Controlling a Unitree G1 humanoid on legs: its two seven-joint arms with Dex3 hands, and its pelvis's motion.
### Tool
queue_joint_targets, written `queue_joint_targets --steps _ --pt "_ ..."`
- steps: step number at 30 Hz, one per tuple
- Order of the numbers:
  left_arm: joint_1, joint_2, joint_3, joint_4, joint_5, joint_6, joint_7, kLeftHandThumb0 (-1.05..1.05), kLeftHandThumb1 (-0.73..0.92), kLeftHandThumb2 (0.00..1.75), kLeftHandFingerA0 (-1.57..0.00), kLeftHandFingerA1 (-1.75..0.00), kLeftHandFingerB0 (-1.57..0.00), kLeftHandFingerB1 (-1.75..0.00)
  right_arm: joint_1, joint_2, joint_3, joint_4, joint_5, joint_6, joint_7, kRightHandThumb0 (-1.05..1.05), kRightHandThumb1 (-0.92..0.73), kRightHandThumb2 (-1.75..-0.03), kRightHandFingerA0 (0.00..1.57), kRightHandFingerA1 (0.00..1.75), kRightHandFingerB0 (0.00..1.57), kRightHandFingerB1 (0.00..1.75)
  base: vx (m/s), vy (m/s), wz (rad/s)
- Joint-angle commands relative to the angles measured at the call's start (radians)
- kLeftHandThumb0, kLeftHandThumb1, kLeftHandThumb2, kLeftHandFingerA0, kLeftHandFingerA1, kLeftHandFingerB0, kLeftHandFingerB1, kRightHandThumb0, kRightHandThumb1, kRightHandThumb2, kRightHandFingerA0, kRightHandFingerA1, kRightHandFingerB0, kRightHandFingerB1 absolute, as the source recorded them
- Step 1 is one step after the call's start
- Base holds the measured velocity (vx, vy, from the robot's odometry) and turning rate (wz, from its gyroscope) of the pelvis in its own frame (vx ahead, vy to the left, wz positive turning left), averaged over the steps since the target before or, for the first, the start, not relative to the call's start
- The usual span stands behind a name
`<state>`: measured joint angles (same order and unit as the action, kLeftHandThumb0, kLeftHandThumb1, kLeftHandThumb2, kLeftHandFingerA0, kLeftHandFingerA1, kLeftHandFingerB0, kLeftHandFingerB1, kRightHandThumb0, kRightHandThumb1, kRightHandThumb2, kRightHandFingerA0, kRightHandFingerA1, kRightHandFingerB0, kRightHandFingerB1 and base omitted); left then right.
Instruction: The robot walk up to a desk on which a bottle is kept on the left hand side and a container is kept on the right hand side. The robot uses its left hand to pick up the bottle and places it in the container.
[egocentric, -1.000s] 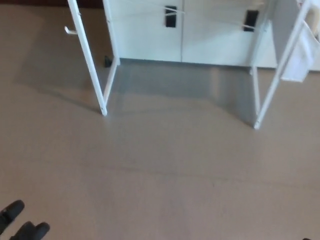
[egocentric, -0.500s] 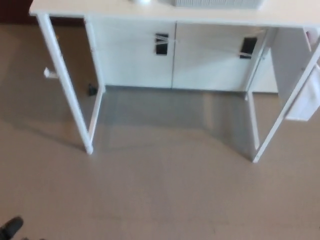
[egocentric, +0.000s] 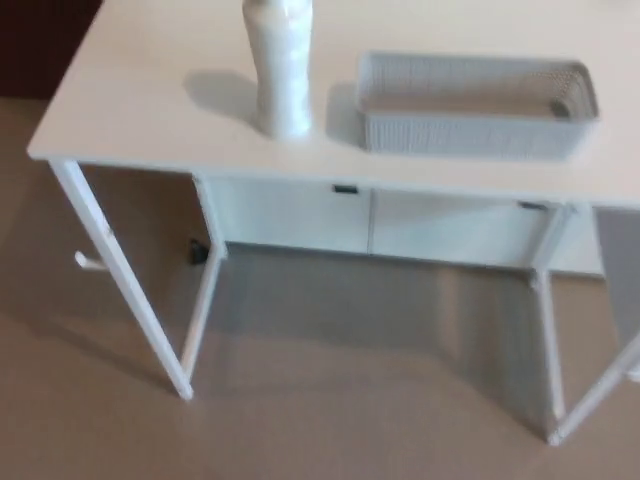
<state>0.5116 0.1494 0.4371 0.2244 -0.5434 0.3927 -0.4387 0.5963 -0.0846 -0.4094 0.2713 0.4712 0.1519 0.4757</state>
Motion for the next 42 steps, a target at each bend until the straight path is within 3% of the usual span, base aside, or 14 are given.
queue_joint_targets --steps 1,2,6,7,10,11,22,24,30,31,37,38,39,42 --pt "0.011 0.039 0.007 0.057 0.032 -0.062 -0.041 -0.17 0.47 0.92 -0.31 -0.58 -0.13 -0.48 0.040 0.009 -0.007 0.018 -0.007 -0.051 0.015 -0.48 -0.46 -0.54 0.63 0.49 0.49 0.39 0.47 -0.049 0.09" --pt "0.011 0.041 0.005 0.061 0.036 -0.065 -0.042 -0.17 0.48 0.93 -0.31 -0.58 -0.12 -0.48 0.040 0.007 -0.010 0.027 -0.008 -0.054 0.014 -0.53 -0.35 -0.75 0.58 0.60 0.43 0.51 0.31 -0.154 -0.03" --pt "0.005 0.047 0.016 0.071 0.036 -0.059 -0.028 -0.16 0.49 0.94 -0.31 -0.58 -0.12 -0.48 0.035 0.007 -0.010 0.048 -0.010 -0.066 0.011 -0.50 -0.46 -0.55 0.66 0.50 0.54 0.40 0.30 -0.109 -0.09" --pt "0.000 0.053 0.018 0.073 0.043 -0.056 -0.015 -0.20 0.65 0.59 -0.45 -0.43 -0.30 -0.31 0.033 0.009 -0.011 0.054 -0.004 -0.071 0.017 -0.50 -0.45 -0.55 0.65 0.49 0.55 0.40 0.26 -0.077 -0.14" --pt "0.001 0.056 0.016 0.071 0.062 -0.057 0.005 -0.21 0.65 0.59 -0.49 -0.43 -0.31 -0.31 0.046 0.013 -0.012 0.040 0.005 -0.069 0.021 -0.47 -0.48 -0.55 0.63 0.50 0.52 0.40 0.31 0.081 -0.15" --pt "0.004 0.060 0.014 0.069 0.070 -0.056 0.011 -0.18 0.46 0.93 -0.39 -0.61 -0.16 -0.49 0.050 0.012 -0.011 0.035 0.007 -0.067 0.025 -0.47 -0.48 -0.55 0.63 0.49 0.54 0.40 0.37 0.138 -0.01" --pt "0.032 0.102 0.051 0.076 0.070 -0.033 0.025 -0.17 0.41 0.89 -0.43 -0.63 -0.18 -0.50 0.050 0.001 -0.010 0.021 0.003 -0.075 0.034 -0.63 -0.33 -0.75 0.67 0.59 0.54 0.50 0.26 0.095 0.00" --pt "0.033 0.109 0.061 0.084 0.063 -0.032 0.023 -0.17 0.43 0.90 -0.39 -0.62 -0.15 -0.49 0.065 -0.004 -0.021 -0.009 0.025 -0.048 0.040 -0.55 -0.39 -0.53 0.62 0.52 0.55 0.40 0.00 -0.111 0.06" --pt "0.050 0.108 0.085 0.062 0.038 -0.010 0.022 -0.17 0.43 0.90 -0.41 -0.63 -0.16 -0.50 0.090 -0.008 -0.033 -0.057 0.046 0.002 0.029 -0.53 -0.40 -0.53 0.59 0.49 0.55 0.39 0.01 -0.220 0.03" --pt "0.056 0.106 0.094 0.052 0.036 -0.003 0.031 -0.22 0.60 0.58 -0.49 -0.48 -0.29 -0.30 0.106 -0.011 -0.038 -0.075 0.046 0.016 0.027 -0.58 -0.32 -0.72 0.57 0.57 0.52 0.50 0.04 -0.113 -0.02" --pt "0.066 0.105 0.125 0.036 0.025 -0.012 0.017 -0.22 0.63 0.59 -0.42 -0.49 -0.15 -0.27 0.129 -0.022 -0.059 -0.115 0.061 0.029 0.036 -0.55 -0.39 -0.53 0.61 0.48 0.54 0.39 0.02 0.026 -0.04" --pt "0.071 0.106 0.127 0.030 0.025 -0.012 0.012 -0.19 0.46 0.92 -0.34 -0.61 -0.05 -0.46 0.133 -0.022 -0.060 -0.129 0.063 0.037 0.031 -0.61 -0.31 -0.70 0.59 0.55 0.49 0.47 0.06 0.138 -0.12" --pt "0.072 0.106 0.129 0.030 0.024 -0.010 0.011 -0.19 0.45 0.91 -0.35 -0.62 -0.06 -0.47 0.134 -0.019 -0.060 -0.132 0.064 0.039 0.028 -0.56 -0.38 -0.53 0.64 0.48 0.55 0.39 0.08 0.141 -0.08" --pt "0.066 0.102 0.136 0.044 0.021 -0.012 0.007 -0.18 0.41 0.88 -0.34 -0.62 -0.08 -0.48 0.140 -0.012 -0.050 -0.150 0.052 0.041 0.018 -0.61 -0.31 -0.71 0.62 0.56 0.53 0.49 0.08 0.311 0.02"
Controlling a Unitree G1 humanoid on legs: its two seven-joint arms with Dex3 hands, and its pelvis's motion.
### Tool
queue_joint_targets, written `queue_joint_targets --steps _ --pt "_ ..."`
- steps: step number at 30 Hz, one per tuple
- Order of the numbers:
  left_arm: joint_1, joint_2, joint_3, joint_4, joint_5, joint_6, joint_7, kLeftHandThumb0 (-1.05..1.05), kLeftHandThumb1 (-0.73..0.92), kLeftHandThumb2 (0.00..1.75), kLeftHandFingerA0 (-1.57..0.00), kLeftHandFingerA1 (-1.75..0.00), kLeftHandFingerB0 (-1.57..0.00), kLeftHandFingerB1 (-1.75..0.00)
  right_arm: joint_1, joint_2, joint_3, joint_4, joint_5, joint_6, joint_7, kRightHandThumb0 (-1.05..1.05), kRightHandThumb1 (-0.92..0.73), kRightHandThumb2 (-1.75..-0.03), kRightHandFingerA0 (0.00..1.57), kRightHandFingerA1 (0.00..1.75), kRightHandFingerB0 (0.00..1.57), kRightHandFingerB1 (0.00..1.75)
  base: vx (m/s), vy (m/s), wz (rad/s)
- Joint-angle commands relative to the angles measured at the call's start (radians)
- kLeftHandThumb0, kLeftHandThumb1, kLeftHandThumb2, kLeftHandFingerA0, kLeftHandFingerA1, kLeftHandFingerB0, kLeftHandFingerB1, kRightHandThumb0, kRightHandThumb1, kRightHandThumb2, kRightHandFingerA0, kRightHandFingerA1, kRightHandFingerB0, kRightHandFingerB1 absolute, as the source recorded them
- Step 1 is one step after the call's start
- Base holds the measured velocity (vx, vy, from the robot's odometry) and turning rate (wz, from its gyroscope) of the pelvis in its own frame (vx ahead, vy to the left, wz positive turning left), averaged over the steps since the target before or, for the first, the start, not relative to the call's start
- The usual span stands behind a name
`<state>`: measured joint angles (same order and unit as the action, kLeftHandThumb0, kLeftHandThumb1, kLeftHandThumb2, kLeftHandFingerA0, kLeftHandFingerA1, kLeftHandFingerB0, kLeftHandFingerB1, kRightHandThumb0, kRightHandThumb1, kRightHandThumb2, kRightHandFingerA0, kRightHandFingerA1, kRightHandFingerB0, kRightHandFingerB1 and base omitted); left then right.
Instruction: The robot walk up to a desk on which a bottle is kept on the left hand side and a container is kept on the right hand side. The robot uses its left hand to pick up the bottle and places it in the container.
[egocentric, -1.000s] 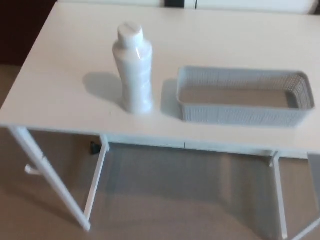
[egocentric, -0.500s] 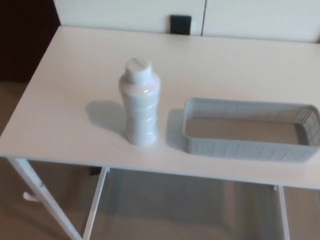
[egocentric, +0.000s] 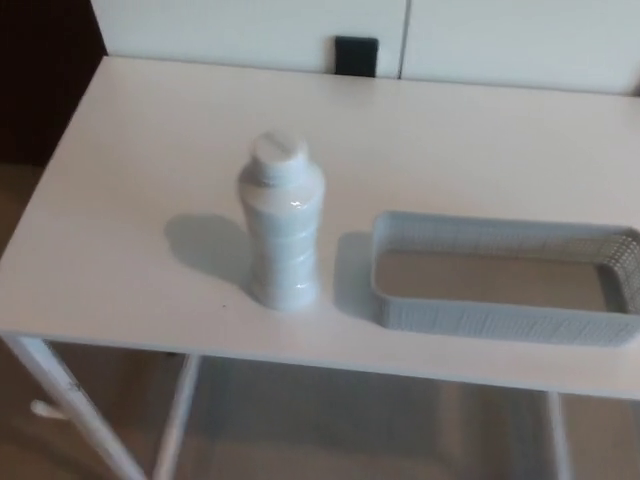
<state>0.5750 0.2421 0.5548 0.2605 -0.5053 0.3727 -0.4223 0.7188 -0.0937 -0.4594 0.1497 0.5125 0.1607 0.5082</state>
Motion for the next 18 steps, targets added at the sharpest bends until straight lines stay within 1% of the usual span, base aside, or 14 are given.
queue_joint_targets --steps 1,2,3,4,5,6,7,8,10,11,12,15,16,18 --pt "0.001 0.008 0.021 0.008 -0.020 0.011 -0.009 -0.18 0.40 0.88 -0.37 -0.63 -0.09 -0.48 0.019 0.000 0.003 -0.036 0.009 0.033 -0.017 -0.60 -0.32 -0.72 0.61 0.57 0.53 0.49 0.09 0.377 0.18" --pt "0.000 0.007 0.022 0.008 -0.022 0.013 -0.009 -0.18 0.40 0.88 -0.37 -0.63 -0.09 -0.48 0.020 0.001 0.004 -0.041 0.008 0.034 -0.018 -0.60 -0.32 -0.72 0.61 0.57 0.53 0.49 0.01 0.146 0.01" --pt "0.000 0.007 0.022 0.008 -0.021 0.013 -0.011 -0.27 0.56 0.60 -0.43 -0.52 -0.18 -0.30 0.022 0.002 0.005 -0.048 0.008 0.038 -0.020 -0.60 -0.31 -0.71 0.60 0.56 0.54 0.49 -0.01 0.161 0.08" --pt "0.001 0.008 0.020 0.008 -0.020 0.012 -0.012 -0.27 0.56 0.60 -0.43 -0.52 -0.18 -0.30 0.023 0.003 0.006 -0.051 0.009 0.040 -0.022 -0.60 -0.31 -0.71 0.60 0.56 0.54 0.49 -0.01 0.161 0.08" --pt "0.002 0.006 0.020 -0.002 -0.021 0.017 -0.005 -0.26 0.57 0.60 -0.48 -0.53 -0.20 -0.30 0.022 0.003 0.006 -0.056 0.010 0.046 -0.027 -0.55 -0.38 -0.53 0.64 0.48 0.56 0.39 0.10 0.033 -0.02" --pt "0.002 0.006 0.020 -0.002 -0.021 0.017 -0.005 -0.26 0.57 0.60 -0.48 -0.53 -0.20 -0.30 0.022 0.003 0.006 -0.056 0.010 0.046 -0.027 -0.55 -0.38 -0.53 0.64 0.48 0.56 0.39 0.08 -0.001 0.10" --pt "0.003 0.006 0.017 -0.004 -0.018 0.013 -0.005 -0.19 0.44 0.91 -0.32 -0.61 -0.07 -0.47 0.018 0.001 0.006 -0.049 0.006 0.041 -0.024 -0.57 -0.39 -0.54 0.65 0.47 0.57 0.39 0.08 -0.017 0.02" --pt "0.003 0.008 0.014 -0.001 -0.013 0.007 -0.006 -0.19 0.44 0.91 -0.33 -0.61 -0.07 -0.47 0.011 -0.005 0.007 -0.032 0.000 0.029 -0.014 -0.62 -0.32 -0.72 0.58 0.55 0.54 0.49 0.09 -0.044 0.04" --pt "0.003 0.012 0.016 0.007 -0.012 0.008 -0.008 -0.18 0.43 0.90 -0.37 -0.63 -0.07 -0.47 0.004 -0.008 0.007 -0.010 -0.002 0.016 -0.002 -0.62 -0.31 -0.72 0.63 0.56 0.54 0.48 0.04 -0.034 0.09" --pt "0.004 0.012 0.016 0.009 -0.012 0.007 -0.008 -0.22 0.61 0.58 -0.44 -0.50 -0.19 -0.28 0.003 -0.007 0.007 -0.008 -0.002 0.018 -0.005 -0.62 -0.31 -0.71 0.63 0.56 0.52 0.48 0.08 -0.095 0.07" --pt "0.004 0.011 0.016 0.010 -0.013 0.004 -0.012 -0.19 0.42 0.89 -0.34 -0.62 -0.05 -0.46 0.008 -0.005 0.007 -0.021 0.001 0.025 -0.010 -0.62 -0.32 -0.72 0.62 0.57 0.50 0.48 0.08 -0.108 0.08" --pt "0.004 0.008 0.015 0.013 -0.011 -0.006 -0.014 -0.19 0.42 0.89 -0.32 -0.61 -0.06 -0.47 0.003 -0.008 0.007 -0.019 0.003 0.025 -0.008 -0.60 -0.32 -0.72 0.57 0.57 0.52 0.49 0.06 -0.104 0.05" --pt "0.004 0.009 0.018 0.010 -0.015 -0.001 -0.015 -0.20 0.45 0.91 -0.32 -0.61 -0.05 -0.46 0.003 -0.005 0.007 -0.023 -0.001 0.026 -0.017 -0.56 -0.40 -0.53 0.65 0.48 0.62 0.40 0.05 -0.100 0.03" --pt "0.005 0.010 0.020 0.009 -0.017 0.001 -0.016 -0.20 0.45 0.91 -0.32 -0.61 -0.05 -0.46 0.004 -0.004 0.007 -0.026 -0.003 0.027 -0.022 -0.56 -0.40 -0.53 0.65 0.48 0.62 0.40 0.05 -0.099 0.03"
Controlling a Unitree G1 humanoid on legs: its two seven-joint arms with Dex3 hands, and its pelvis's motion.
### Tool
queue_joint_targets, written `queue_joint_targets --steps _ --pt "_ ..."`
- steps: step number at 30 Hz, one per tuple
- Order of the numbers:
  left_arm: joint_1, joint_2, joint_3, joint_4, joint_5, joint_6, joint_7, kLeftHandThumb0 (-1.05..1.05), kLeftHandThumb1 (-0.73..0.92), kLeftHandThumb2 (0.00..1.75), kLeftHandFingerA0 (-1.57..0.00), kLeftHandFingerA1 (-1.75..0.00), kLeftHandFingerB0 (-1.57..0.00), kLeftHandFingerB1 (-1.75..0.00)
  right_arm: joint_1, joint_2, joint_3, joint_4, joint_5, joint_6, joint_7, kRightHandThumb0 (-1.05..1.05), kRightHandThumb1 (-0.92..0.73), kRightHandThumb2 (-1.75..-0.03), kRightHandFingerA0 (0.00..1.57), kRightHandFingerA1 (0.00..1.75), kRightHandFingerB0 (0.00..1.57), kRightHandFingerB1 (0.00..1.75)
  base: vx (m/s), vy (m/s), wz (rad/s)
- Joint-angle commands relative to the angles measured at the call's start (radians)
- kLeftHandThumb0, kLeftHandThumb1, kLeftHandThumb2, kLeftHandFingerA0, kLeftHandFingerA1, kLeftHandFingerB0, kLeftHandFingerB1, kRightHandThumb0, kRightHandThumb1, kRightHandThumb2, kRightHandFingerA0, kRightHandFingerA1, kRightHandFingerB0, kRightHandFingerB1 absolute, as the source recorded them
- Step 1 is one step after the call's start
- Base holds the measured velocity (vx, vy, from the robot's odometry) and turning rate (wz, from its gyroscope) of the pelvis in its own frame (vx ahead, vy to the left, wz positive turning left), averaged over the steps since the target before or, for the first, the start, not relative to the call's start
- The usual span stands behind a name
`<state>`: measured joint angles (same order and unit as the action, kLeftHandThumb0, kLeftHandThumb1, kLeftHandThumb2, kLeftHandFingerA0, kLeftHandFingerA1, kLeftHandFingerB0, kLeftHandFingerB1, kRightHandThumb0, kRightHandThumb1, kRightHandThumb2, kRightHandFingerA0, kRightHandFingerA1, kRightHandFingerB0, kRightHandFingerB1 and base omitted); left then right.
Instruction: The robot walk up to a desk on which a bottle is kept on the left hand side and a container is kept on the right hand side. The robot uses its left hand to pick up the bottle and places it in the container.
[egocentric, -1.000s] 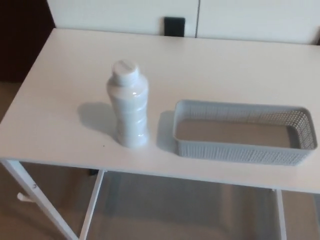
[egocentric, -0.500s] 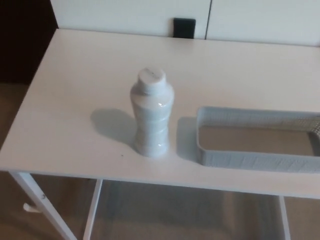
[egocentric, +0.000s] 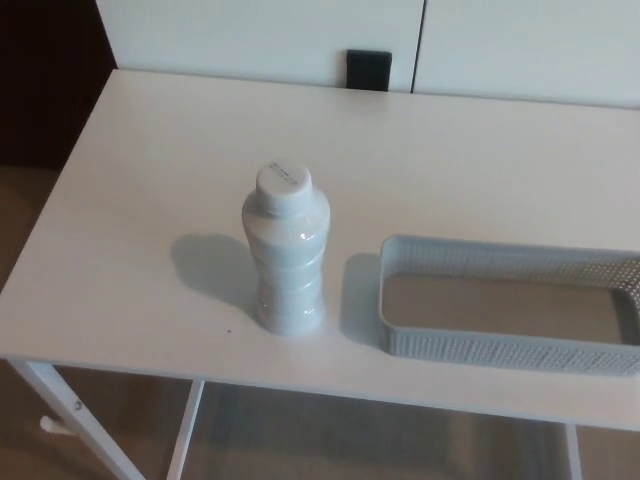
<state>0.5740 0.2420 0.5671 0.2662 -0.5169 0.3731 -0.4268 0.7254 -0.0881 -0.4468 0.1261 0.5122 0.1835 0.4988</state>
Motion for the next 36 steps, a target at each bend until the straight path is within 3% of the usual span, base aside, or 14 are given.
queue_joint_targets --steps 1,3,5,6,7,12,14,15,16,22,32,33,35,36 --pt "0.004 0.007 0.016 -0.008 -0.005 0.002 0.009 -0.24 0.60 0.58 -0.45 -0.49 -0.17 -0.27 -0.005 -0.014 -0.004 0.004 -0.006 -0.005 -0.004 -0.62 -0.33 -0.74 0.60 0.57 0.53 0.49 0.04 -0.088 0.01" --pt "-0.007 -0.003 0.046 -0.030 -0.016 0.008 0.063 -0.24 0.59 0.58 -0.46 -0.48 -0.18 -0.28 -0.010 -0.019 -0.001 0.015 -0.008 -0.017 0.010 -0.57 -0.41 -0.54 0.65 0.48 0.58 0.39 0.02 -0.044 0.00" --pt "-0.008 -0.005 0.076 -0.075 -0.028 0.007 0.086 -0.29 0.66 0.63 -0.39 -0.50 -0.15 -0.28 -0.012 -0.017 -0.003 0.010 -0.005 -0.011 0.002 -0.61 -0.32 -0.73 0.62 0.57 0.54 0.50 0.00 0.000 0.00" --pt "-0.009 -0.007 0.096 -0.079 -0.036 -0.005 0.083 -0.26 0.48 0.93 -0.33 -0.62 0.00 -0.44 -0.006 -0.020 -0.002 -0.006 -0.007 -0.001 -0.005 -0.58 -0.41 -0.54 0.65 0.49 0.59 0.40 0.00 0.000 0.00" --pt "-0.012 -0.007 0.108 -0.083 -0.037 -0.022 0.086 -0.37 0.59 0.63 -0.36 -0.54 -0.10 -0.28 -0.005 -0.019 0.001 -0.017 -0.010 0.003 -0.013 -0.62 -0.32 -0.74 0.62 0.57 0.55 0.50 0.00 0.000 0.00" --pt "-0.070 0.029 0.162 -0.217 -0.019 -0.148 0.072 -0.38 0.53 0.57 -0.22 -0.36 -0.11 -0.26 -0.007 -0.017 0.007 -0.061 -0.008 0.038 -0.044 -0.56 -0.42 -0.54 0.65 0.48 0.57 0.40 0.00 0.000 0.00" --pt "-0.098 0.051 0.150 -0.338 0.014 -0.174 0.087 -0.48 0.39 0.67 -0.19 -0.44 -0.07 -0.32 -0.010 -0.018 0.008 -0.062 -0.006 0.041 -0.042 -0.56 -0.42 -0.54 0.65 0.49 0.57 0.39 0.00 0.000 0.00" --pt "-0.149 0.082 0.102 -0.465 0.038 -0.164 0.089 -0.28 0.35 0.88 0.00 -0.48 0.00 -0.49 -0.020 -0.025 0.009 -0.048 -0.009 0.040 -0.037 -0.62 -0.32 -0.73 0.63 0.57 0.53 0.49 0.00 0.000 0.00" --pt "-0.170 0.091 0.077 -0.512 0.050 -0.160 0.088 -0.46 0.50 0.58 -0.14 -0.32 -0.07 -0.20 -0.022 -0.026 0.010 -0.052 -0.010 0.044 -0.040 -0.63 -0.32 -0.73 0.64 0.56 0.54 0.49 0.00 0.000 0.00" --pt "-0.280 0.151 -0.119 -0.675 0.171 -0.144 0.055 -0.48 0.34 0.72 -0.01 -0.34 0.00 -0.22 -0.040 -0.017 0.020 -0.050 -0.016 0.043 -0.054 -0.55 -0.41 -0.53 0.64 0.47 0.57 0.39 0.00 0.000 0.00" --pt "-0.520 0.175 -0.477 -0.683 0.362 -0.091 0.083 -0.52 0.35 0.71 -0.02 -0.35 -0.05 -0.21 -0.050 -0.022 0.027 -0.055 -0.015 0.042 -0.046 -0.60 -0.33 -0.74 0.60 0.58 0.54 0.51 0.00 0.000 0.00" --pt "-0.539 0.168 -0.499 -0.673 0.374 -0.090 0.090 -0.49 0.45 0.54 -0.09 -0.33 -0.05 -0.25 -0.049 -0.022 0.029 -0.055 -0.018 0.036 -0.042 -0.60 -0.33 -0.75 0.60 0.58 0.53 0.51 0.00 0.000 0.00" --pt "-0.585 0.148 -0.567 -0.624 0.438 -0.122 0.114 -0.56 0.37 0.67 -0.07 -0.42 -0.10 -0.20 -0.047 -0.022 0.032 -0.058 -0.026 0.036 -0.050 -0.56 -0.42 -0.54 0.67 0.48 0.60 0.40 0.00 0.000 0.00" --pt "-0.611 0.140 -0.603 -0.596 0.468 -0.126 0.124 -0.51 0.44 0.54 -0.11 -0.34 -0.07 -0.22 -0.050 -0.018 0.035 -0.059 -0.028 0.036 -0.055 -0.58 -0.33 -0.74 0.63 0.58 0.53 0.51 0.00 0.000 0.00"
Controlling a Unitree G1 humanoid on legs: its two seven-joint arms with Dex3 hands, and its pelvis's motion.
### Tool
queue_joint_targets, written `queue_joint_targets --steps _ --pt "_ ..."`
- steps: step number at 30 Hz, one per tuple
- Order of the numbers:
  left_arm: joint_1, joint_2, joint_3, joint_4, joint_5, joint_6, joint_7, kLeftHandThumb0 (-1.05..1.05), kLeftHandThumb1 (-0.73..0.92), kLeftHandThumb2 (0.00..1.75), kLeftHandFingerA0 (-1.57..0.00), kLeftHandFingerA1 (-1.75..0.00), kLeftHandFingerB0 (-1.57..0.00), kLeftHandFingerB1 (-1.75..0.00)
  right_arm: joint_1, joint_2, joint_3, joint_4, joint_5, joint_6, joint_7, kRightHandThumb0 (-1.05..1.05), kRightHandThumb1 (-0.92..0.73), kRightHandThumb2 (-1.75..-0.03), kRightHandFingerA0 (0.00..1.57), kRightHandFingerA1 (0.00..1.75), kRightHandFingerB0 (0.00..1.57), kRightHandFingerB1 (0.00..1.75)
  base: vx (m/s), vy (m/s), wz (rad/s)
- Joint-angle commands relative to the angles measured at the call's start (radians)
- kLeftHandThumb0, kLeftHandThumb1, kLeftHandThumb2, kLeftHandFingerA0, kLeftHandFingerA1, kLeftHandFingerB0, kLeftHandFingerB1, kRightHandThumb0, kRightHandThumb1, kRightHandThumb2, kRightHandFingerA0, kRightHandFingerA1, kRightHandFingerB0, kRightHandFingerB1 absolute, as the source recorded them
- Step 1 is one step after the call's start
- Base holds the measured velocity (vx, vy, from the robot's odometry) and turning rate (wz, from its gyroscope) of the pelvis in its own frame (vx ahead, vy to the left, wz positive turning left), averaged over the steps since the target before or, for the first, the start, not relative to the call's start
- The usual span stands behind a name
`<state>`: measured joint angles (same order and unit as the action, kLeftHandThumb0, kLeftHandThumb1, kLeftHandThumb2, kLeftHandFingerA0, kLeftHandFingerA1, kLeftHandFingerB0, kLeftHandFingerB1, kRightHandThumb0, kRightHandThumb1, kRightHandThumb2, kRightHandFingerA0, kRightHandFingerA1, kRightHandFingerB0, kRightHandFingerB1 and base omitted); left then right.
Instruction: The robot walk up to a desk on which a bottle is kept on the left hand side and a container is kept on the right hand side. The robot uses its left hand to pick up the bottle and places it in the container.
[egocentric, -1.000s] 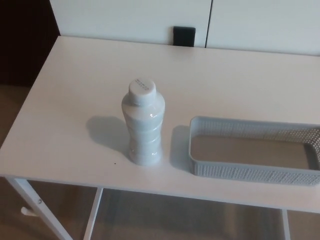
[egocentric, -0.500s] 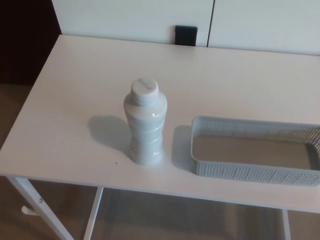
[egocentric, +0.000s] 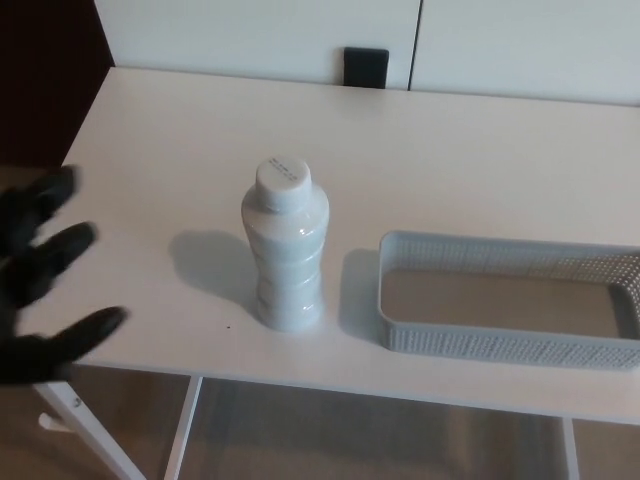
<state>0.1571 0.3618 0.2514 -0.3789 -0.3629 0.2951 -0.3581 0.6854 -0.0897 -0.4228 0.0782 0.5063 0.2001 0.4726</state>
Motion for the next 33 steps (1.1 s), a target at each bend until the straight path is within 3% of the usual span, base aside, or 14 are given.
queue_joint_targets --steps 1,2,3,8,9,10,23,24,26,27,33 --pt "-0.206 0.020 -0.310 0.060 0.324 -0.039 0.059 -0.57 0.44 0.56 -0.10 -0.32 -0.06 -0.20 -0.008 -0.015 0.016 -0.014 -0.027 0.014 -0.029 -0.55 -0.43 -0.54 0.68 0.48 0.60 0.40 0.00 0.000 0.00" --pt "-0.210 0.020 -0.321 0.064 0.330 -0.034 0.060 -0.57 0.44 0.56 -0.10 -0.32 -0.06 -0.20 -0.006 -0.014 0.018 -0.017 -0.031 0.010 -0.029 -0.55 -0.43 -0.54 0.68 0.48 0.60 0.40 0.00 0.000 0.00" --pt "-0.214 0.020 -0.335 0.066 0.336 -0.025 0.064 -0.57 0.37 0.74 0.00 -0.37 -0.08 -0.22 -0.003 -0.014 0.021 -0.020 -0.034 0.006 -0.029 -0.55 -0.43 -0.55 0.68 0.49 0.61 0.40 0.00 0.000 0.00" --pt "-0.223 0.004 -0.395 0.093 0.370 -0.032 0.090 -0.59 0.38 0.74 -0.01 -0.38 -0.10 -0.19 -0.002 -0.017 0.028 -0.024 -0.042 0.002 -0.028 -0.56 -0.44 -0.55 0.68 0.48 0.62 0.40 0.00 0.000 0.00" --pt "-0.214 -0.003 -0.411 0.093 0.371 -0.037 0.092 -0.58 0.47 0.55 -0.09 -0.31 -0.03 -0.23 -0.008 -0.018 0.028 -0.003 -0.046 -0.020 -0.017 -0.56 -0.43 -0.55 0.70 0.49 0.62 0.40 0.00 0.000 0.00" --pt "-0.212 -0.007 -0.422 0.091 0.366 -0.031 0.094 -0.61 0.39 0.75 -0.04 -0.36 -0.08 -0.17 -0.010 -0.018 0.027 0.005 -0.045 -0.031 -0.010 -0.56 -0.44 -0.55 0.70 0.49 0.62 0.40 0.00 0.000 0.00" --pt "-0.257 -0.033 -0.428 0.133 0.340 -0.017 0.096 -0.63 0.40 0.77 -0.06 -0.34 -0.06 -0.13 -0.019 -0.013 0.031 0.008 -0.058 -0.043 -0.008 -0.56 -0.46 -0.55 0.72 0.50 0.65 0.41 0.00 0.000 0.00" --pt "-0.268 -0.036 -0.429 0.145 0.343 -0.018 0.096 -0.63 0.49 0.55 -0.08 -0.30 0.00 -0.22 -0.017 -0.011 0.032 0.004 -0.059 -0.045 -0.010 -0.56 -0.46 -0.55 0.74 0.50 0.67 0.41 0.00 0.000 0.00" --pt "-0.283 -0.040 -0.426 0.155 0.343 -0.008 0.094 -0.62 0.47 0.55 -0.06 -0.29 0.00 -0.21 -0.014 -0.006 0.036 -0.010 -0.063 -0.043 -0.016 -0.57 -0.46 -0.55 0.72 0.50 0.64 0.41 0.00 0.000 0.00" --pt "-0.293 -0.044 -0.422 0.161 0.340 0.003 0.095 -0.60 0.39 0.75 -0.04 -0.30 -0.04 -0.14 -0.011 -0.005 0.040 -0.019 -0.064 -0.041 -0.016 -0.58 -0.46 -0.56 0.71 0.51 0.63 0.41 0.00 0.000 0.00" --pt "-0.337 -0.076 -0.412 0.205 0.332 0.034 0.105 -0.55 0.37 0.73 -0.03 -0.30 -0.03 -0.14 -0.011 -0.006 0.046 -0.046 -0.064 -0.027 -0.026 -0.56 -0.47 -0.56 0.72 0.51 0.66 0.41 0.00 0.000 0.00"
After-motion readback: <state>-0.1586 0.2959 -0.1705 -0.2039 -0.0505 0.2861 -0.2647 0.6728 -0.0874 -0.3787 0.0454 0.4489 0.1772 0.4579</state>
